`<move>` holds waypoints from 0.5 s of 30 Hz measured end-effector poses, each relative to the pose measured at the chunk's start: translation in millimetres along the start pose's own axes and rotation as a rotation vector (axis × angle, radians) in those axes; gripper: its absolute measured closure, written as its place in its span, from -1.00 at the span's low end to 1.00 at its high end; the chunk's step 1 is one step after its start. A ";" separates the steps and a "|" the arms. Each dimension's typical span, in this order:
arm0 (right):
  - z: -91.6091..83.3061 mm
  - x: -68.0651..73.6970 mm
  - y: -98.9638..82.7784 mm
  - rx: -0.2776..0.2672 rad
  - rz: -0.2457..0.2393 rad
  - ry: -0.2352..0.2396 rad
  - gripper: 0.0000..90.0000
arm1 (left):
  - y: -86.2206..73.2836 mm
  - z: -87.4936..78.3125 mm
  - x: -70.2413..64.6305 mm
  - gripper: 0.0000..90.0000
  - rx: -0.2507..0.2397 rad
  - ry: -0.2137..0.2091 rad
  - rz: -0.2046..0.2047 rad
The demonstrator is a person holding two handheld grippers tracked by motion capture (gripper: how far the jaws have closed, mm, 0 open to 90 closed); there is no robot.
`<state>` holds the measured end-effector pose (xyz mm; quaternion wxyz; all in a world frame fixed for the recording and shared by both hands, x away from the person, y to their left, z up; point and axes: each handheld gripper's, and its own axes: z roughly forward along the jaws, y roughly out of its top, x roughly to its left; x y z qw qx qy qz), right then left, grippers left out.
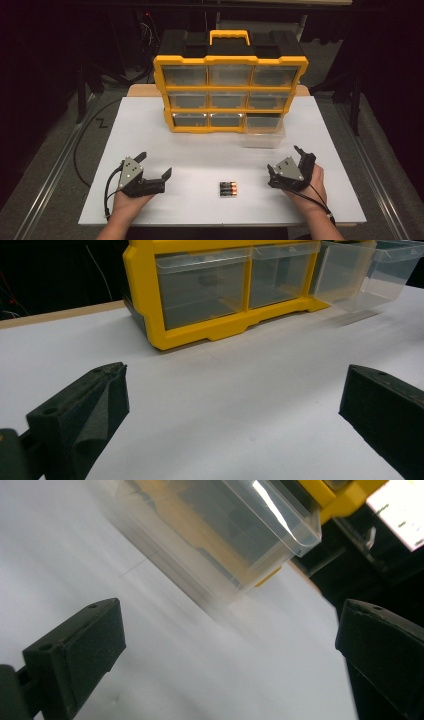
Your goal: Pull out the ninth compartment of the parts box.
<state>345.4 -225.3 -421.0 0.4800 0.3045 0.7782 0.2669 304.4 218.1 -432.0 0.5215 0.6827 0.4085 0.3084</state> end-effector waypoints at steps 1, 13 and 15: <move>0.0 -2.1 -0.2 -0.005 0.033 0.014 -0.98 | 0.0 0.0 0.0 -1.00 -0.001 0.001 -0.005; 1.8 -17.1 -5.6 -0.018 0.283 0.122 -0.98 | -0.4 1.0 2.5 -1.00 0.010 0.016 -0.017; 1.5 -19.3 -6.4 -0.025 0.327 0.134 -0.98 | -0.5 0.9 3.1 -1.00 0.010 0.021 -0.014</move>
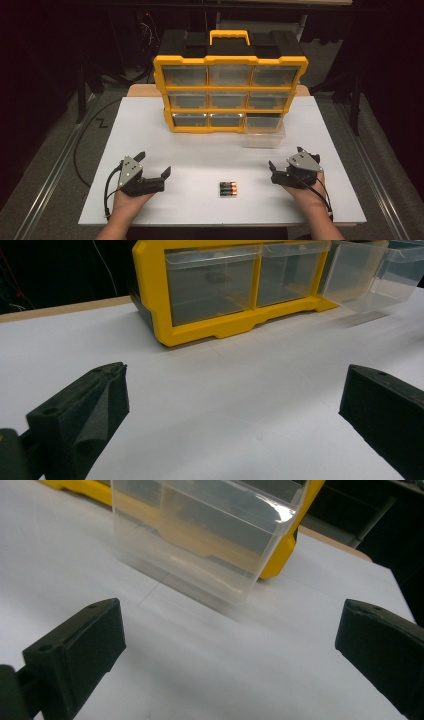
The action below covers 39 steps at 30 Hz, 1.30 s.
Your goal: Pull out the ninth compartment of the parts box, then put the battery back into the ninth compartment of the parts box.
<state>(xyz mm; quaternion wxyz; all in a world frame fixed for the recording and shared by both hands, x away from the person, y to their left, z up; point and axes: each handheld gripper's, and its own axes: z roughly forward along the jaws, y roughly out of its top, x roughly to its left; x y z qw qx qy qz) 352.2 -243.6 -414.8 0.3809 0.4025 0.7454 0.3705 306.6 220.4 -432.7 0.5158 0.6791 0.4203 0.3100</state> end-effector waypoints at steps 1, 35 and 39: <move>-0.1 -1.4 -0.1 -0.003 0.025 0.011 -0.98 | 0.0 0.1 0.5 -1.00 0.004 0.001 -0.002; -3.2 -17.5 -5.2 0.010 0.175 0.093 -0.98 | 2.3 7.0 3.2 -0.99 0.020 0.020 -0.003; -3.7 -18.3 -4.8 0.033 0.179 0.096 -0.98 | 2.4 5.9 0.2 -0.99 0.019 0.006 0.006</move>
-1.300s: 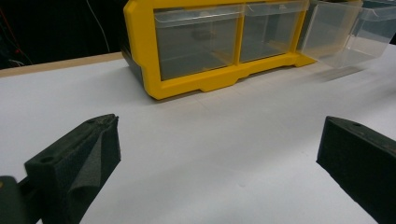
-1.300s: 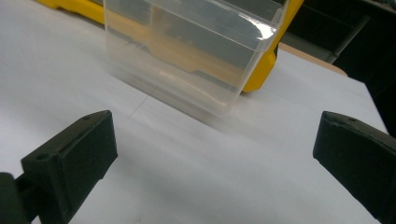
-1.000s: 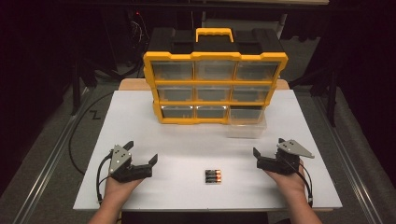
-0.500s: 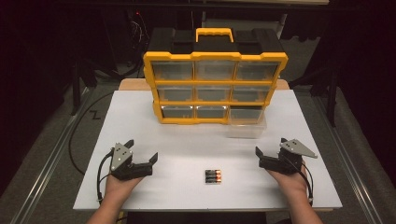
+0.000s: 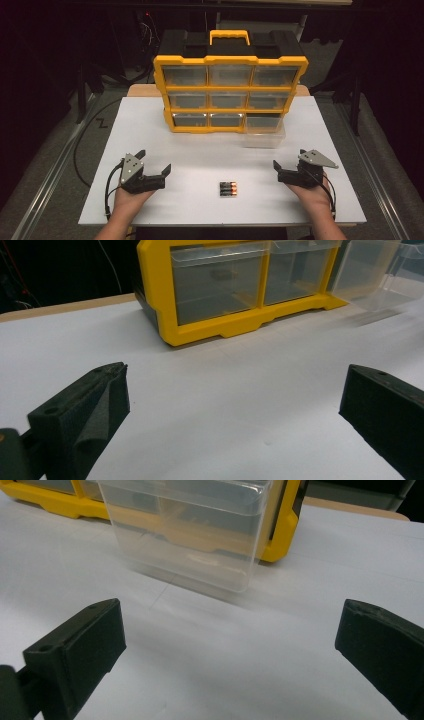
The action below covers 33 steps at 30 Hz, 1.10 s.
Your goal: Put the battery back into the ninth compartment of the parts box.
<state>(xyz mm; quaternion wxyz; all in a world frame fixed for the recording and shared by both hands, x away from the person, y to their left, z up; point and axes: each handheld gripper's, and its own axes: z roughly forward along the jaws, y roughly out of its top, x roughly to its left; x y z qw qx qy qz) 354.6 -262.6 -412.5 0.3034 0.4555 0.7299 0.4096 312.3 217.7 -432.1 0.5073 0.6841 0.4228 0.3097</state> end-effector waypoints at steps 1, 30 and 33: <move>0.3 0.3 0.1 0.008 -0.005 -0.001 -0.98 | -0.2 0.2 -0.5 -1.00 0.002 -0.002 0.000; 10.2 2.7 5.9 0.231 -0.004 0.074 -0.98 | 0.6 -0.8 1.2 -1.00 -0.004 -0.021 -0.024; 10.3 2.5 4.4 0.256 -0.002 0.085 -0.98 | 0.7 -0.6 0.6 -1.00 -0.002 -0.033 -0.029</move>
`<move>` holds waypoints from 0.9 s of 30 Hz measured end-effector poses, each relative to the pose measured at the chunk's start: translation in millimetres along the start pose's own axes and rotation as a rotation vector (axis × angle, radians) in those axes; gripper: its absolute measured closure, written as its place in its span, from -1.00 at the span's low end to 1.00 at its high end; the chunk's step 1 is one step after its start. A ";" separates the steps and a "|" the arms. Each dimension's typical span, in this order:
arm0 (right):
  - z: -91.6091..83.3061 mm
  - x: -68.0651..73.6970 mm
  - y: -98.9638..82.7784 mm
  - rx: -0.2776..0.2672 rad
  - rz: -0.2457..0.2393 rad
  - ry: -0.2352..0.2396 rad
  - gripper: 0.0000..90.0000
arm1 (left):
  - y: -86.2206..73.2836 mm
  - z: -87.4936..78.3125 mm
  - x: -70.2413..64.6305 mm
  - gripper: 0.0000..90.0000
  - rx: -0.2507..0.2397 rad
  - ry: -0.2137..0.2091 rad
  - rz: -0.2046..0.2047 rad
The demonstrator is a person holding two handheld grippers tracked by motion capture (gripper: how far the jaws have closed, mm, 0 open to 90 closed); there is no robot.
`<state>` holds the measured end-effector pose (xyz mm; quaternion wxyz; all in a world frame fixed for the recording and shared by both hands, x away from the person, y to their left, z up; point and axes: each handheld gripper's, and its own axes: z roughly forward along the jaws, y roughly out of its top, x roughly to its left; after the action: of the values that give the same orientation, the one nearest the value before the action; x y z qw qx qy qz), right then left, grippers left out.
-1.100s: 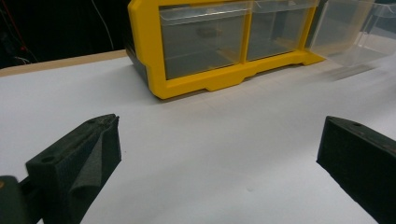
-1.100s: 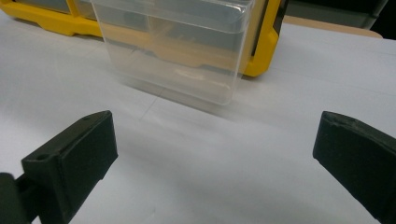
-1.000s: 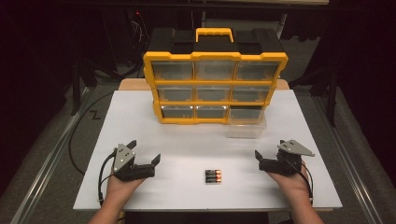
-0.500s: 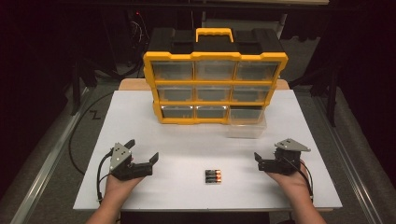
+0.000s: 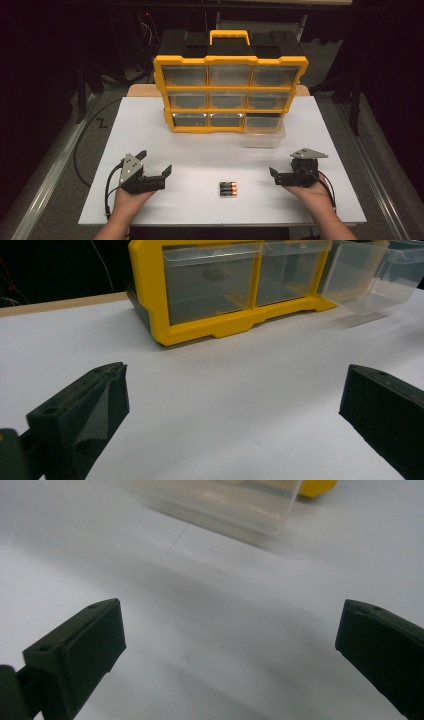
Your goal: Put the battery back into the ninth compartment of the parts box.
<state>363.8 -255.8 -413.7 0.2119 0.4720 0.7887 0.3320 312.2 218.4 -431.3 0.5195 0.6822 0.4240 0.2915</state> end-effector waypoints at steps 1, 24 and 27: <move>0.4 0.0 -0.6 0.007 -0.003 0.001 -0.98 | -0.1 0.1 -0.3 -1.00 0.001 0.002 0.004; -3.0 -2.8 -3.0 0.147 -0.076 0.025 -0.98 | -0.1 -1.1 -2.0 -1.00 0.005 -0.012 0.013; -3.5 -2.5 -1.9 0.169 -0.095 0.032 -0.98 | -0.2 -0.7 -1.9 -1.00 0.006 -0.010 0.014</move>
<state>361.6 -259.8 -412.7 0.1743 0.4449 0.8388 0.2610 310.7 217.1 -431.2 0.5177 0.6881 0.4173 0.2904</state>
